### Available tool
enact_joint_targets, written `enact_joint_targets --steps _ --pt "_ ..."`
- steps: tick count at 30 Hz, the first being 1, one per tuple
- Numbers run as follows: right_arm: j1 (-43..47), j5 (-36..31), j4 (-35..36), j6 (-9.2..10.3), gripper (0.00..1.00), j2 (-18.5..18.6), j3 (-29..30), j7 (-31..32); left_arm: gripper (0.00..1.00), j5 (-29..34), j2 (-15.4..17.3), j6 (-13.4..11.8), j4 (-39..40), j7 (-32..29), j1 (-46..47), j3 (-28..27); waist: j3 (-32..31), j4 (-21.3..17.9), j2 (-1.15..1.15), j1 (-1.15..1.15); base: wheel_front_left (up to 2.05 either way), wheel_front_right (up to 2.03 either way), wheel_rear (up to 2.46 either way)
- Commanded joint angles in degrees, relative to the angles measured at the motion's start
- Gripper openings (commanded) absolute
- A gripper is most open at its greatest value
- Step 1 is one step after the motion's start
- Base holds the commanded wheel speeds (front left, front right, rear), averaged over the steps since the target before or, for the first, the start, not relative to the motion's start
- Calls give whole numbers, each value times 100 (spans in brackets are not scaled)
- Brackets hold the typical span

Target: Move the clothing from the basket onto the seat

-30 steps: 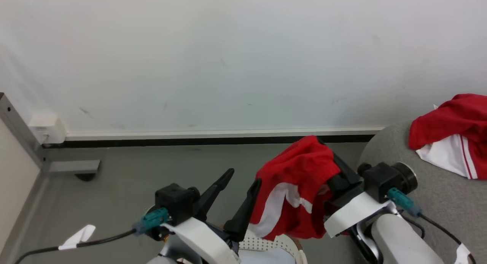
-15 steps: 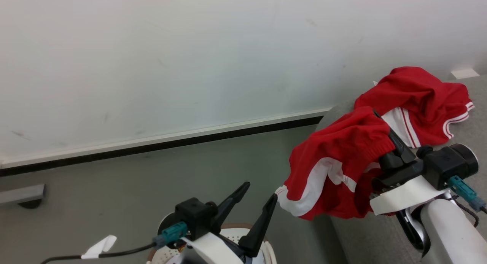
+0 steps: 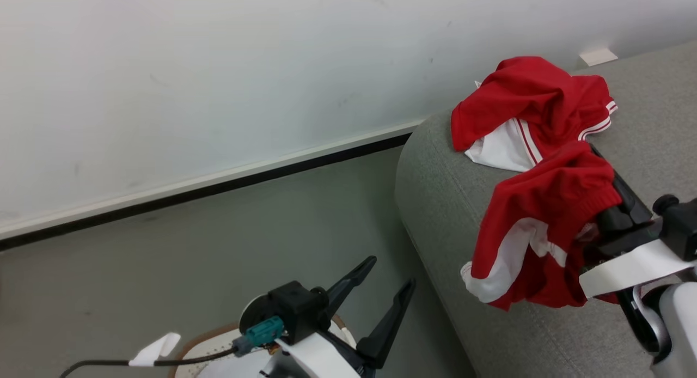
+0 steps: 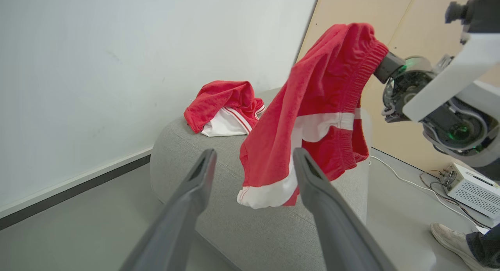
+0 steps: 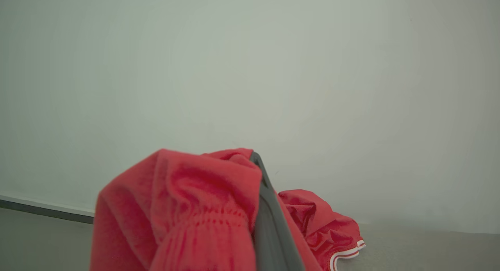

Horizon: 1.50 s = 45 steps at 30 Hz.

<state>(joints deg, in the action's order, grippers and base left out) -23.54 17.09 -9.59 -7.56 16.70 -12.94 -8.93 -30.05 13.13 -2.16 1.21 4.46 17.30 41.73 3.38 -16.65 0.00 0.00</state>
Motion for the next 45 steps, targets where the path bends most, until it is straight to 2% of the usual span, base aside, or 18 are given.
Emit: enact_joint_targets --steps 1,6,11,18,22,24,26,31,32,33,34,35,36,37,38,41,45 --pt "-122 33 63 15 0 23 84 80 100 48 53 29 46 -11 81 7 190 -15 0 0 0 0 0" --pt "-671 -49 223 15 0 -44 580 549 100 184 220 165 211 -64 381 -1 816 216 0 0 0 0 0" --pt "-1735 -349 150 15 0 -133 1402 1156 100 266 433 309 460 -132 766 -130 1716 531 0 0 0 0 0" --pt "-3545 -1369 -43 15 0 55 2688 1823 100 222 799 517 772 -93 1198 -413 2986 889 0 0 0 0 0" --pt "-4050 -1982 -91 15 0 273 3367 1964 100 205 935 598 875 -33 1322 -505 3485 1041 0 0 0 0 0" --pt "-4109 -2228 -124 16 0 367 3767 1970 100 225 979 605 914 22 1362 -554 3683 1096 0 0 0 0 0" --pt "-3957 -2511 -234 15 0 294 4200 1889 100 248 1034 597 906 86 1368 -601 3819 1133 0 0 0 0 0" --pt "-3254 -2983 -731 16 0 -255 5109 1500 100 277 1068 570 791 231 1319 -632 3881 1149 0 0 0 0 0" --pt "-3254 -2983 -731 16 0 -255 5109 1500 100 277 1068 570 791 231 1319 -632 3881 1149 0 0 0 0 0" --pt "-2967 -3099 -942 15 0 -438 5257 1219 100 266 1064 554 735 248 1255 -609 3807 1132 0 0 0 0 0" --pt "-2845 -3074 -1059 16 13 -535 5287 1099 100 244 1066 530 720 254 1221 -618 3757 1111 0 0 0 0 0" --pt "-2746 -3043 -1164 15 39 -605 5318 958 100 221 1082 507 692 261 1184 -645 3705 1079 0 0 0 0 0" --pt "-2679 -3015 -1221 16 58 -644 5339 822 100 192 1092 464 670 265 1161 -672 3660 1049 0 0 0 0 0" --pt "-2626 -3009 -1266 15 97 -671 5343 712 100 173 1101 441 660 269 1145 -707 3611 1013 0 0 0 0 0" --pt "-2558 -3009 -1325 15 100 -707 5320 621 100 147 1102 403 651 281 1118 -743 3559 981 0 0 0 0 0" --pt "-2408 -2961 -1377 15 100 -769 5204 453 100 83 1113 347 621 319 1043 -797 3431 915 0 0 0 0 0" --pt "-1922 -2799 -1347 16 100 -849 4759 178 100 14 1135 186 503 490 901 -976 3040 763 0 0 0 0 0"
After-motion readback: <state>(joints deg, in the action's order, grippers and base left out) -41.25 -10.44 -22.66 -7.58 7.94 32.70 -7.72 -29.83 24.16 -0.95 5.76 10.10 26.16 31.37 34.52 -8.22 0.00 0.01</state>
